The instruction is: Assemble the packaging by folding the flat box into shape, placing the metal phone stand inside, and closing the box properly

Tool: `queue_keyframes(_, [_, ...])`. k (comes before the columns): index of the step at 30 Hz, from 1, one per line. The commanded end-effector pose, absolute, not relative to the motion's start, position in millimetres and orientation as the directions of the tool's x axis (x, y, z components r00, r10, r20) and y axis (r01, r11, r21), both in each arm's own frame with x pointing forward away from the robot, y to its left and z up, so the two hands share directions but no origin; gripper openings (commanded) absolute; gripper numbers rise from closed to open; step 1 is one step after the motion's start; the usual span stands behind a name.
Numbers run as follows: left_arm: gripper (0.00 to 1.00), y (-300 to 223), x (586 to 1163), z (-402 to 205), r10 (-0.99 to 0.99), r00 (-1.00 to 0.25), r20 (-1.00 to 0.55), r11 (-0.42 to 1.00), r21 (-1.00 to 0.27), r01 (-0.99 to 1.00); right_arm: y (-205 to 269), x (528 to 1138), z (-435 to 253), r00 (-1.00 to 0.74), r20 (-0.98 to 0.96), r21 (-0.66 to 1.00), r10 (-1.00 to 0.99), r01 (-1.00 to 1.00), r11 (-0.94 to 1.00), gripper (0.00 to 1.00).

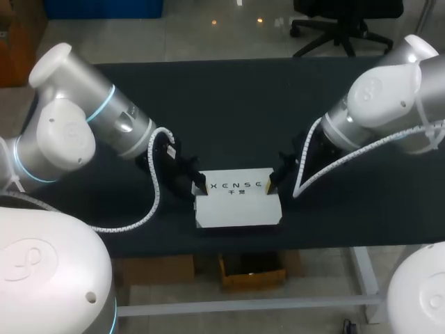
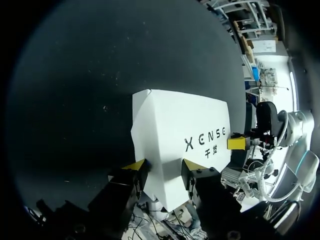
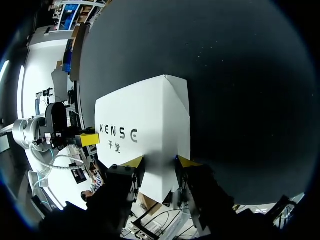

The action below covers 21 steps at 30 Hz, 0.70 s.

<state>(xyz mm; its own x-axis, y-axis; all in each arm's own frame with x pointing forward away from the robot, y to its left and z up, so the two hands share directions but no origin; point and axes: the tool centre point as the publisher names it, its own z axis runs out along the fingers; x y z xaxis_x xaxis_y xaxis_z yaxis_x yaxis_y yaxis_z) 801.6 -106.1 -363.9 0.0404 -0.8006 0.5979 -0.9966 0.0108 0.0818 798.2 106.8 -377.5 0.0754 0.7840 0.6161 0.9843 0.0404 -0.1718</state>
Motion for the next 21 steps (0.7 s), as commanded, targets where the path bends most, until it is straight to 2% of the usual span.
queue_keyframes(1, [0.45,-110.9,806.6,-364.3,-0.800,0.044,0.598,0.023,0.103,-0.994,109.9,803.4,-377.2,0.078,0.617,-0.186,0.783,0.981,0.048,0.38])
queue_keyframes(21, [0.39,-112.2,806.3,-361.4,-0.807,0.102,0.581,0.024,0.206,-0.978,109.5,802.3,-372.4,0.089,0.595,-0.188,0.799,0.982,0.030,0.36])
